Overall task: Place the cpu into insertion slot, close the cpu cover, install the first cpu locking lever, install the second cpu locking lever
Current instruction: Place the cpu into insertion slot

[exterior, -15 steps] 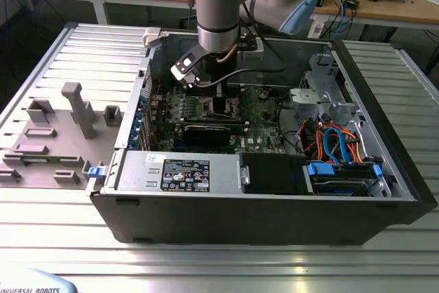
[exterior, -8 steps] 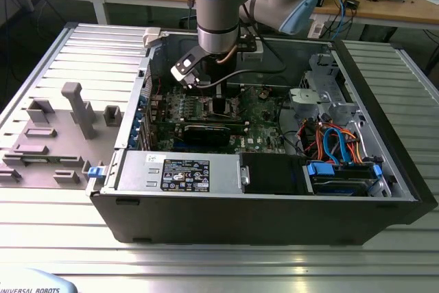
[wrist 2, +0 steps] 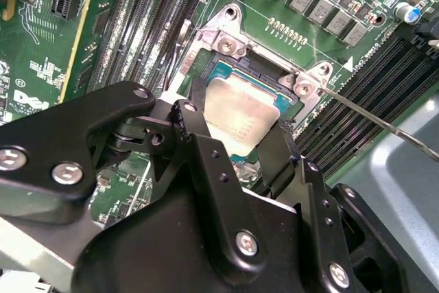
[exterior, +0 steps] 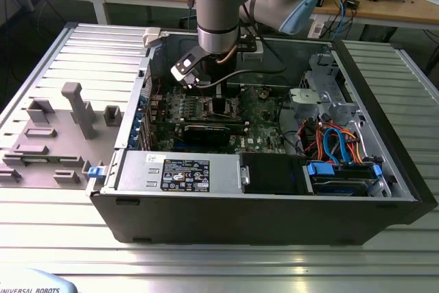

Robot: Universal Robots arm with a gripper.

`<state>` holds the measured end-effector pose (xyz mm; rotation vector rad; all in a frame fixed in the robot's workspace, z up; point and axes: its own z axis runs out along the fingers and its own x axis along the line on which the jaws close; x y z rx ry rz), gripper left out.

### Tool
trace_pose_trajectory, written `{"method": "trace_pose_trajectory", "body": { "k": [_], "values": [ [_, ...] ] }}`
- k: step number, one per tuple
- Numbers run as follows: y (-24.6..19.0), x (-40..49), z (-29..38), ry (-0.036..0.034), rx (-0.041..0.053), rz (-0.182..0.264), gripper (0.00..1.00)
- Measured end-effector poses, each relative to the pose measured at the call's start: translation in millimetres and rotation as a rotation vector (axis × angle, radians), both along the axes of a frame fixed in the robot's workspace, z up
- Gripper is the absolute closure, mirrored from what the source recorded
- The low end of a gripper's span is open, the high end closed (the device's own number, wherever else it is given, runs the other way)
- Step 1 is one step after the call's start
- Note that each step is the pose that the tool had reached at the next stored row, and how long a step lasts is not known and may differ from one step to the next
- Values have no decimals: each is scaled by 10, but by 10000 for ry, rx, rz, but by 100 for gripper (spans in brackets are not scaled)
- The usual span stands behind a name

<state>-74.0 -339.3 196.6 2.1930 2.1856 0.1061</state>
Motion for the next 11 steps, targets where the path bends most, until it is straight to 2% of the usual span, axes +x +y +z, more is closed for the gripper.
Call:
{"method": "trace_pose_trajectory", "body": {
  "k": [3, 4, 11],
  "values": [
    [1, 1, -3, -6, 7, 0, 45],
    [1, 1, -3, -4, 6, 0, 38],
    [0, 0, 17, 1, -2, -2, 38]
  ]
}}
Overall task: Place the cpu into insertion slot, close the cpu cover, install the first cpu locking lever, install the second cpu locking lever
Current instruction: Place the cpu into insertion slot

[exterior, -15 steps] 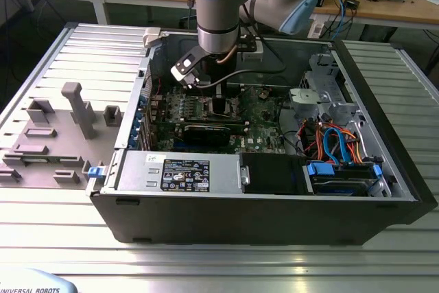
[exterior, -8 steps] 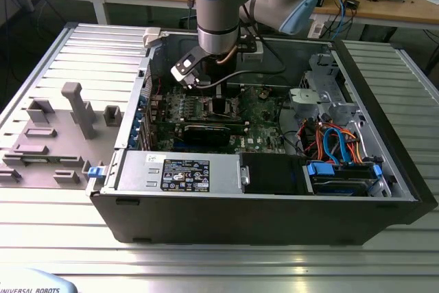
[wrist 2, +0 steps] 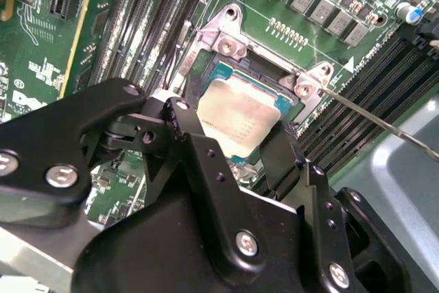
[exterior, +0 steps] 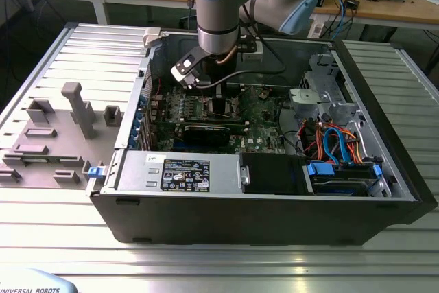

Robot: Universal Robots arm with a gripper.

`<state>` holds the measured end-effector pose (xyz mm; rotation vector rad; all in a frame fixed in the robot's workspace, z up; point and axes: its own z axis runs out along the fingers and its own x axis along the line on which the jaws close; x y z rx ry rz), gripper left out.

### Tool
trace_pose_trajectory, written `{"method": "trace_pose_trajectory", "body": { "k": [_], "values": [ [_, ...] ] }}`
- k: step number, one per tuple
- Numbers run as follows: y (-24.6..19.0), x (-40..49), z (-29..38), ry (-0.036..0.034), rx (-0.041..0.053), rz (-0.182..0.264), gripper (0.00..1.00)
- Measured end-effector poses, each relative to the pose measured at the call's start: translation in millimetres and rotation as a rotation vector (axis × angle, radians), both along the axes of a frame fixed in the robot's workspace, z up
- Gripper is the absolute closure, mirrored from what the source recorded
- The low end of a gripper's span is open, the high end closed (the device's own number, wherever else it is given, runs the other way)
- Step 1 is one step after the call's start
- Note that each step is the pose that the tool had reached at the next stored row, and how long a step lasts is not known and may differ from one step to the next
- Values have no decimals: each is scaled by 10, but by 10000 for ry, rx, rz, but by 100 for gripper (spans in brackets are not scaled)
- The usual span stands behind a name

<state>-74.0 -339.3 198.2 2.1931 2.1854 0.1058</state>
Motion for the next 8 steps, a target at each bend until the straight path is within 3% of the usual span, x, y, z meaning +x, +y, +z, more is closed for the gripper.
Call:
{"method": "trace_pose_trajectory", "body": {
  "k": [8],
  "values": [
    [0, 1, 135, 22, 3, -6, 38]
  ]
}}
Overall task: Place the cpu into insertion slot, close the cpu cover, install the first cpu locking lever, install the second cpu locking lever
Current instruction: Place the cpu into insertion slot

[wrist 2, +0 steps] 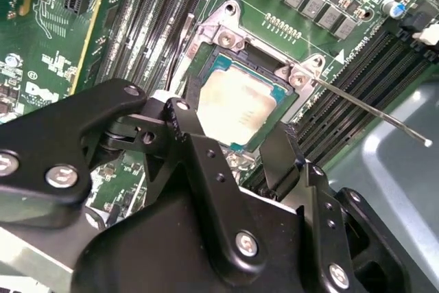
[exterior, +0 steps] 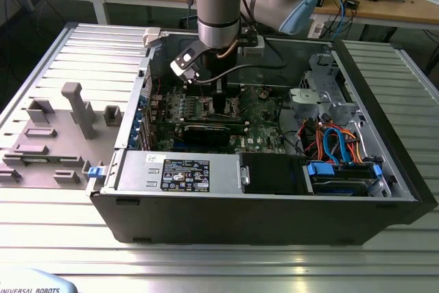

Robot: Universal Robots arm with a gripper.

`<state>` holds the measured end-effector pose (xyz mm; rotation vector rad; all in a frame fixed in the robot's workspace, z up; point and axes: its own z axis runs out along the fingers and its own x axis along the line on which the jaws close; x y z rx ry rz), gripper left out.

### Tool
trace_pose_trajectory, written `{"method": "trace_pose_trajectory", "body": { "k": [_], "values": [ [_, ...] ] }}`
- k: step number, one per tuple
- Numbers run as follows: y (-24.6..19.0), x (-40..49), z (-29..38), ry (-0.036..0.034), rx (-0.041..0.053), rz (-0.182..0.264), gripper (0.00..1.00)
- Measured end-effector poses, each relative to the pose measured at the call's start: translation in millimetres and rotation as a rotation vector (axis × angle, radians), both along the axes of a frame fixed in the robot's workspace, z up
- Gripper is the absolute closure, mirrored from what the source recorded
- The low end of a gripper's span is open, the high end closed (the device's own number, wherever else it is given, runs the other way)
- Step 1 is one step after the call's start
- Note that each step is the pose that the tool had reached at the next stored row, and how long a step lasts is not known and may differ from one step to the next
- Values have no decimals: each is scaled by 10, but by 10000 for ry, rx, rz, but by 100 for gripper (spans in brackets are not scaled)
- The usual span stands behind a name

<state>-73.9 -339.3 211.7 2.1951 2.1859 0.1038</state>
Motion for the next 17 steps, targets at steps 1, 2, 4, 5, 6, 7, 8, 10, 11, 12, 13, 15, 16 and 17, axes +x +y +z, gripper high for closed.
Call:
{"method": "trace_pose_trajectory", "body": {
  "k": [1, 2, 4, 5, 6, 7, 8, 10, 11, 12, 13, 15, 16, 17],
  "values": [
    [0, 1, 18, 14, -1, -1, 40],
    [0, 4, 38, 36, 0, -2, 46],
    [0, 8, 54, 65, 0, -7, 53],
    [0, 13, 57, 82, 1, -9, 59],
    [0, 17, 57, 94, 1, -10, 59],
    [-1, 24, 58, 107, -2, -10, 71],
    [-1, 28, 58, 111, -2, -9, 77],
    [0, 39, 58, 116, -1, -9, 83],
    [0, 42, 58, 117, -1, -9, 89],
    [0, 48, 58, 120, -1, -9, 89],
    [0, 49, 58, 120, 0, -10, 89],
    [0, 49, 58, 120, -1, -10, 89],
    [0, 50, 58, 120, -1, -10, 89],
    [0, 50, 58, 120, -1, -10, 89]
  ]
}}
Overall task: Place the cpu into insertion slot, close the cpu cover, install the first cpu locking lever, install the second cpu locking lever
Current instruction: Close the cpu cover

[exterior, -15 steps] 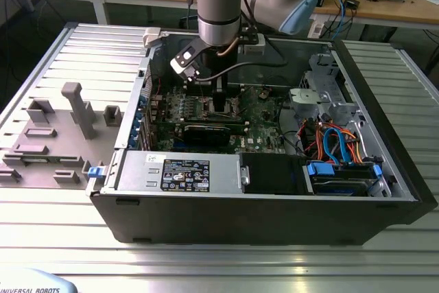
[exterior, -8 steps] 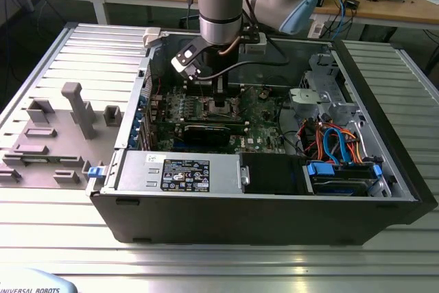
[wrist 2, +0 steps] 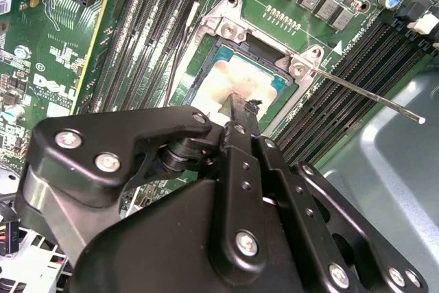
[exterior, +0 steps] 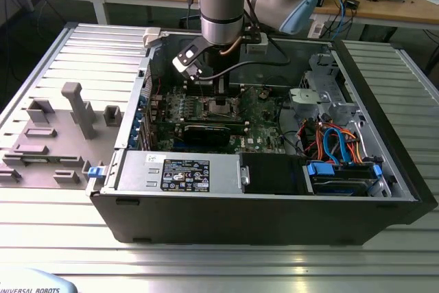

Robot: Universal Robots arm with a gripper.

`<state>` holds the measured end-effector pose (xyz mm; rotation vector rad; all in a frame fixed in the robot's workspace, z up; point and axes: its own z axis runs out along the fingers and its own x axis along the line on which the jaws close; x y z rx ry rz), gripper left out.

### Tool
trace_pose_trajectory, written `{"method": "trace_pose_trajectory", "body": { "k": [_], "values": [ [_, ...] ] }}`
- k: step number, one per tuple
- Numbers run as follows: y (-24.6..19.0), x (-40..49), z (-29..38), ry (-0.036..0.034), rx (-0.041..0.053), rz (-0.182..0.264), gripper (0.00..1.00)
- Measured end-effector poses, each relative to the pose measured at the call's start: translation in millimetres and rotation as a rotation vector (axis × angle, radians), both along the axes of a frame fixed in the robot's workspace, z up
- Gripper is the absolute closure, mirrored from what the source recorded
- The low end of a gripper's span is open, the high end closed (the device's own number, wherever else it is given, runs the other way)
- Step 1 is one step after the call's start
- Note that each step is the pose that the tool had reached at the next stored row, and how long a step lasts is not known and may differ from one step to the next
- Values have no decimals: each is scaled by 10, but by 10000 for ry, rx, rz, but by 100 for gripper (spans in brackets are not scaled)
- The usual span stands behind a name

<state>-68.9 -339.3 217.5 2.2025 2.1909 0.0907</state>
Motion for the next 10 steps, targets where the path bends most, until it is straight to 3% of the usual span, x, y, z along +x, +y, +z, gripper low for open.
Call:
{"method": "trace_pose_trajectory", "body": {
  "k": [10],
  "values": [
    [0, 1, 0, 0, 0, 0, 89]
  ]
}}
